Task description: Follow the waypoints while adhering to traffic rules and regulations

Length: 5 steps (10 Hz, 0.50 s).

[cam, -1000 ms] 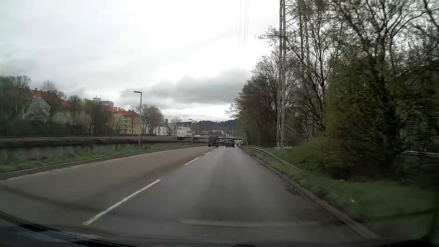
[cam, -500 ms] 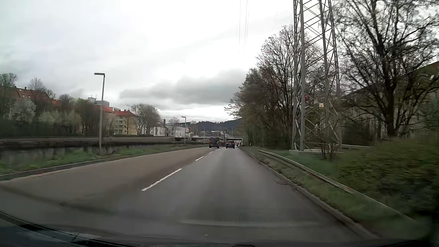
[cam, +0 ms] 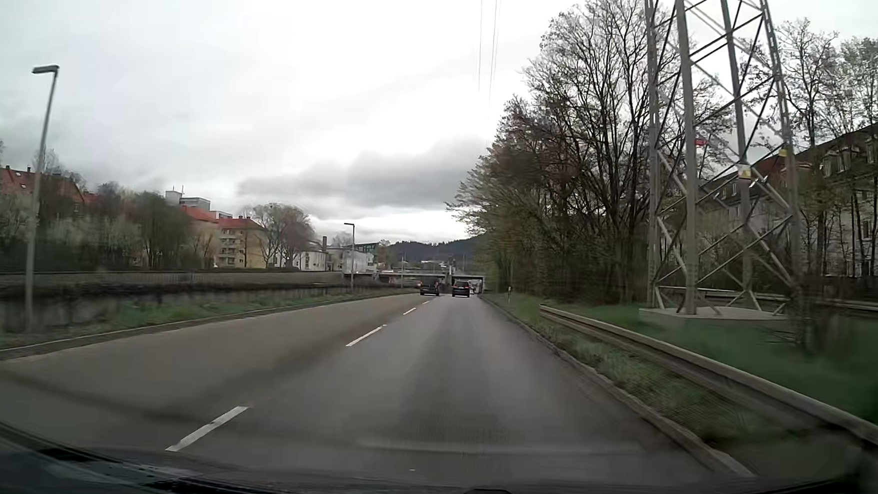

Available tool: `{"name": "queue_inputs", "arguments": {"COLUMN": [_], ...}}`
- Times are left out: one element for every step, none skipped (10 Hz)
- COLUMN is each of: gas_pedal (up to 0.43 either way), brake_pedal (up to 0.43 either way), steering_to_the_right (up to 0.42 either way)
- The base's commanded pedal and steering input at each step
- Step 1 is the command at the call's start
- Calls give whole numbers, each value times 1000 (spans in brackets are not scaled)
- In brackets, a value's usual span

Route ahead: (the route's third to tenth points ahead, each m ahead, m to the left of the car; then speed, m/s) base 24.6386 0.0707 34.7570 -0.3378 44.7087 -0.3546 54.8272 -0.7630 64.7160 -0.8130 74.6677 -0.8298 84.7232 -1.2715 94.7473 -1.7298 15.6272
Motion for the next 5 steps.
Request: {"name": "queue_inputs", "arguments": {"gas_pedal": [130,130,130,130,130], "brake_pedal": [0,0,0,0,0], "steering_to_the_right": [1,1,1,1,1]}}
